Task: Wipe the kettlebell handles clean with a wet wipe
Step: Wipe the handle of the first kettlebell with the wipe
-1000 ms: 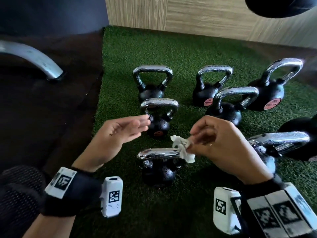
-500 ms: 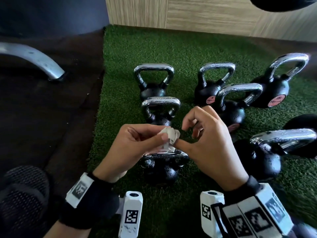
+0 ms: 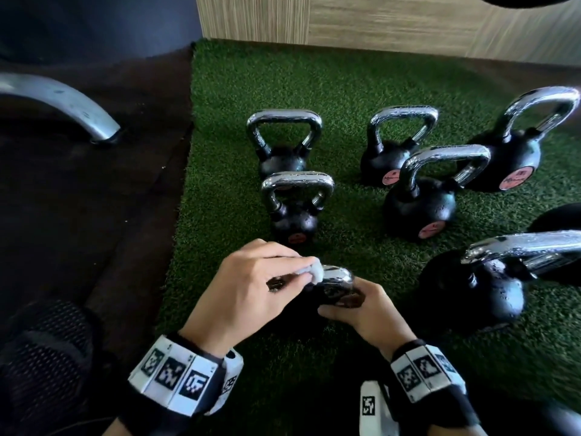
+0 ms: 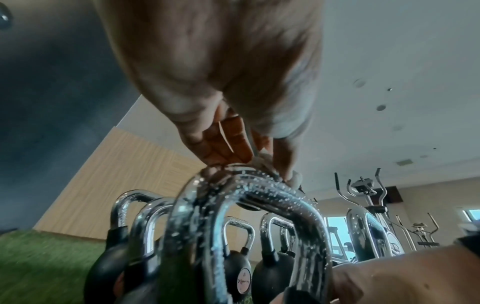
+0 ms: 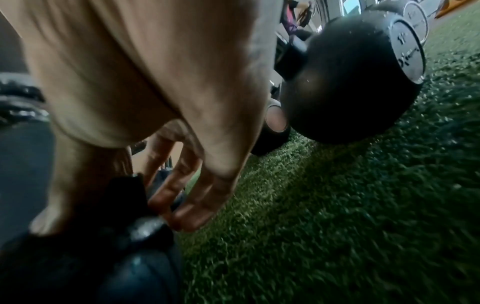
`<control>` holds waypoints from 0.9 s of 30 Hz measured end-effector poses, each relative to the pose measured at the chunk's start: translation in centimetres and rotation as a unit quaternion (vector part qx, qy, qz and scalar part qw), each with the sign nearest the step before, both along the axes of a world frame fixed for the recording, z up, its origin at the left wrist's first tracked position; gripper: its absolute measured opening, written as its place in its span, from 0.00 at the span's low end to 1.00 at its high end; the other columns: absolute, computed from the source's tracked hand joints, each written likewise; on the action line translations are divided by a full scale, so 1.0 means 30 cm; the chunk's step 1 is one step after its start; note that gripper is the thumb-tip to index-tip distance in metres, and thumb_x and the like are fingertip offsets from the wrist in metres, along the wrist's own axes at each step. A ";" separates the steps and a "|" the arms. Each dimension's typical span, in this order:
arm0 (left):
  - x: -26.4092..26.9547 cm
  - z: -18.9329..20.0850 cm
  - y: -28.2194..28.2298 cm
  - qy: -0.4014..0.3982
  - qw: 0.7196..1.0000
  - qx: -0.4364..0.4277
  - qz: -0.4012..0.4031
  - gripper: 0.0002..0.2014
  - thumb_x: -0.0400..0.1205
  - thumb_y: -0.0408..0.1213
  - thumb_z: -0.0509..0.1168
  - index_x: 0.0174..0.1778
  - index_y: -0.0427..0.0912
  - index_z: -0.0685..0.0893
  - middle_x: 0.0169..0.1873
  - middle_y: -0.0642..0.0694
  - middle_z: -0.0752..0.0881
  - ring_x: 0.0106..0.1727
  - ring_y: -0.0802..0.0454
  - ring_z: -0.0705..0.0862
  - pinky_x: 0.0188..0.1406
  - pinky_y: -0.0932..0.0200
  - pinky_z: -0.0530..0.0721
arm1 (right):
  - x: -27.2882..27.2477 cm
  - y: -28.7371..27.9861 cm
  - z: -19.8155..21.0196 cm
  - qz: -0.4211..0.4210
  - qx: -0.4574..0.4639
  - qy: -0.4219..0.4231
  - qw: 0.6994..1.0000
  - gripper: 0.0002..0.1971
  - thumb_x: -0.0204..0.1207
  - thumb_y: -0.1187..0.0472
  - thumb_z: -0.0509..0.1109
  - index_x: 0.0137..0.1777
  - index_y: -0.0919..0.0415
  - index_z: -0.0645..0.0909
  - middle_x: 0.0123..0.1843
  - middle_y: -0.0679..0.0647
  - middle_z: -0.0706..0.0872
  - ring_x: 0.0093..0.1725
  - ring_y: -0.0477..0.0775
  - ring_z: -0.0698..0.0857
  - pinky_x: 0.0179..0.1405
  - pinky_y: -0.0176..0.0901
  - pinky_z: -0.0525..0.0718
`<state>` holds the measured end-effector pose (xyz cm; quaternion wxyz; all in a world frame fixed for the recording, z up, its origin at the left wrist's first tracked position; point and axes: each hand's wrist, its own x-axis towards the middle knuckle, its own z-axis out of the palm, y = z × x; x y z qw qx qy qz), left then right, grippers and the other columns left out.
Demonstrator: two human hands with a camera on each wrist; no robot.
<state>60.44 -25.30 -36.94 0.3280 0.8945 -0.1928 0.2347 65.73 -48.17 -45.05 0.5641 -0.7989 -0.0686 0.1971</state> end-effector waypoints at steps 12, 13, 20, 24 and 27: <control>-0.066 -0.014 0.119 0.026 0.999 -0.021 0.026 0.14 0.82 0.39 0.75 0.64 0.51 0.92 0.53 0.62 0.91 0.51 0.65 0.90 0.50 0.64 0.88 | -0.017 0.009 -0.035 -0.052 -0.049 -0.055 0.996 0.20 0.53 0.41 0.88 0.47 0.36 0.90 0.42 0.38 0.94 0.43 0.37 0.91 0.50 0.39 0.87; -0.078 -0.026 0.126 0.021 0.998 -0.040 0.034 0.14 0.82 0.39 0.76 0.64 0.49 0.91 0.54 0.62 0.91 0.52 0.67 0.90 0.50 0.64 0.89 | -0.017 0.009 -0.036 -0.053 -0.050 -0.055 0.996 0.19 0.55 0.44 0.88 0.47 0.35 0.90 0.42 0.38 0.94 0.43 0.37 0.91 0.49 0.38 0.86; -0.098 -0.153 0.129 0.068 0.969 -0.233 0.051 0.13 0.81 0.36 0.76 0.62 0.46 0.91 0.58 0.57 0.93 0.58 0.57 0.92 0.56 0.60 0.91 | -0.015 0.009 -0.037 -0.062 -0.050 -0.042 0.996 0.15 0.58 0.50 0.90 0.44 0.42 0.91 0.41 0.38 0.94 0.42 0.36 0.91 0.47 0.36 0.85; -0.122 -0.236 0.137 0.139 0.927 -0.345 0.048 0.13 0.82 0.40 0.75 0.62 0.47 0.92 0.59 0.52 0.93 0.60 0.53 0.92 0.58 0.59 0.90 | -0.016 0.006 -0.038 -0.064 -0.059 -0.043 0.995 0.16 0.57 0.50 0.90 0.43 0.43 0.90 0.41 0.36 0.93 0.41 0.33 0.90 0.43 0.31 0.83; -0.127 -0.280 0.127 0.145 0.905 -0.395 0.060 0.13 0.80 0.41 0.77 0.61 0.54 0.92 0.57 0.52 0.93 0.60 0.55 0.92 0.57 0.66 0.89 | -0.018 0.009 -0.036 -0.062 -0.060 -0.056 0.995 0.14 0.58 0.49 0.90 0.41 0.39 0.89 0.40 0.34 0.93 0.41 0.33 0.90 0.42 0.29 0.82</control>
